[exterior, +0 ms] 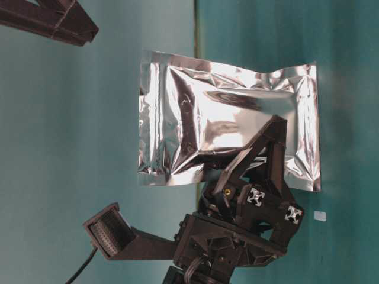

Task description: Hand over the silver zip bag and make it stand upright.

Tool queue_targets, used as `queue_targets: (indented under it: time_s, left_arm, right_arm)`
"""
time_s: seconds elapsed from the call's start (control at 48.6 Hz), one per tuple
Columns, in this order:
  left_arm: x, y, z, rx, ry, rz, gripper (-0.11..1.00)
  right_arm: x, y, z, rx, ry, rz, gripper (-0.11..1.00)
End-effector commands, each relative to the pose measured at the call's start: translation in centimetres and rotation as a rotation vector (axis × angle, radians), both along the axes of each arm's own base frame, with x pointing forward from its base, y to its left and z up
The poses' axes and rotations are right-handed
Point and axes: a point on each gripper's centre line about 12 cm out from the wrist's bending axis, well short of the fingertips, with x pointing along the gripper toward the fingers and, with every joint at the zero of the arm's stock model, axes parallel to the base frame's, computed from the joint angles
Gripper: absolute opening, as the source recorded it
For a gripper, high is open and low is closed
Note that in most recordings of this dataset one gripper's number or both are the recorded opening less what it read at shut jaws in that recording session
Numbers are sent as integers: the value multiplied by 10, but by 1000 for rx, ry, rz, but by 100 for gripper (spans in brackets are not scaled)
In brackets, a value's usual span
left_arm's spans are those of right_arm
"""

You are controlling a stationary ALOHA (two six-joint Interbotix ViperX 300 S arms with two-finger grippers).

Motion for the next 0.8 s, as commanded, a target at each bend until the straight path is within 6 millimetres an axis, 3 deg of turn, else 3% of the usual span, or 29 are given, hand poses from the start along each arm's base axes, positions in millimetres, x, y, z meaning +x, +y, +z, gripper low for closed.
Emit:
queue_targets:
  time_s: [0.0, 0.782]
  left_arm:
    - [3, -2, 6, 2, -21, -7, 27]
    - [4, -4, 7, 27, -22, -20, 27]
  right_arm:
    - [-2, 1, 11, 14, -49, -8, 89]
    - [-6, 5, 8, 34, -69, -13, 89]
